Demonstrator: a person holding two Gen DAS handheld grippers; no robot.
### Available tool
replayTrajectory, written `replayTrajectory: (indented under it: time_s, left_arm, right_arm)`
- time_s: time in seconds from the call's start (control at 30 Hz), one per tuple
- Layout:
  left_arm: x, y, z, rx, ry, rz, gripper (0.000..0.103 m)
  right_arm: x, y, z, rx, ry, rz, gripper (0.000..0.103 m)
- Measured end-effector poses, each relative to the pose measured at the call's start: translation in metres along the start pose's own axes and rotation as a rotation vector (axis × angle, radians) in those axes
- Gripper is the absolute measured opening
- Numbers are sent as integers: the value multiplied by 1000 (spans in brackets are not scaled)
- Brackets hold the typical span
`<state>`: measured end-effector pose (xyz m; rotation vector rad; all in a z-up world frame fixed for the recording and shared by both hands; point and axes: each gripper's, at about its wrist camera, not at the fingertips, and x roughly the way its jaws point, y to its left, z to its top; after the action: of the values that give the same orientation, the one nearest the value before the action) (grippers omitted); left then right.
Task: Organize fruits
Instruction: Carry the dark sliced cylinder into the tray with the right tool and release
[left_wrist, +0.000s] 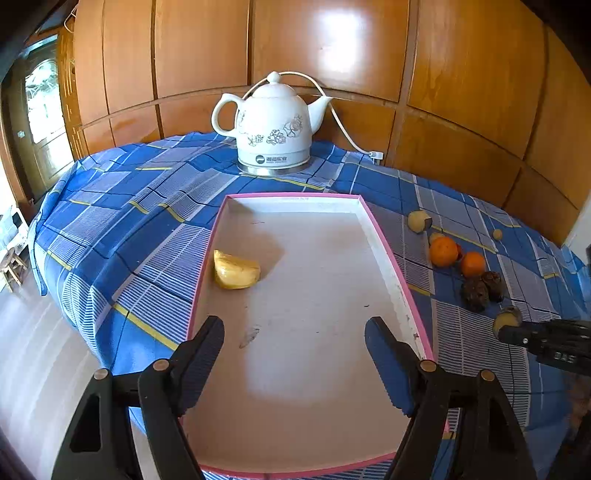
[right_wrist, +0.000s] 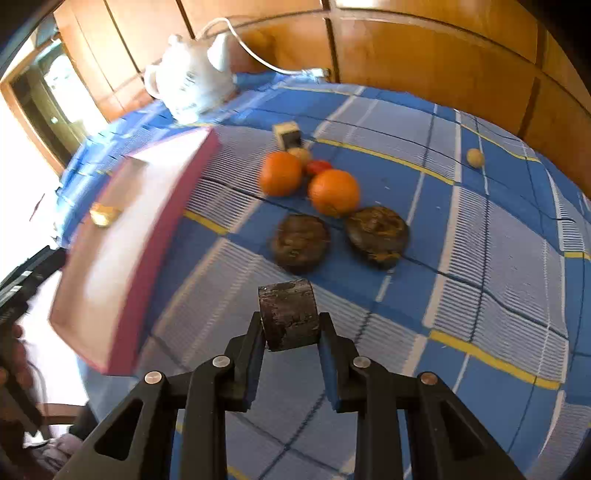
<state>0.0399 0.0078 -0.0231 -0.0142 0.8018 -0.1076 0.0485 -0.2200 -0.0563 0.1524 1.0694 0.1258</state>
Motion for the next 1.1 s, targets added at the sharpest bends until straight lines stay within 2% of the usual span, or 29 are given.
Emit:
replayTrajectory:
  time_s: [0.23,0.53,0.73,0.9,1.1]
  left_arm:
    - [-6,3,-2,-10,-13,5,81]
    - [-20,19,-3,-52,-51,37,85]
    - [-23,35,-3,-83,-60,63,86]
    - [-22,45,-5,-114,-56,70,87]
    - [-16,57,-6,-145,-44,88,87]
  right_arm:
    - [-15,42,10,-50,-33,120,28]
    - [3,108,44,-148,-32,191,28]
    - [34,144,60,-200,-6,171,28]
    - [55,169,69,-260,-6,111,28]
    - [58,190,71,-322,-49,59,28]
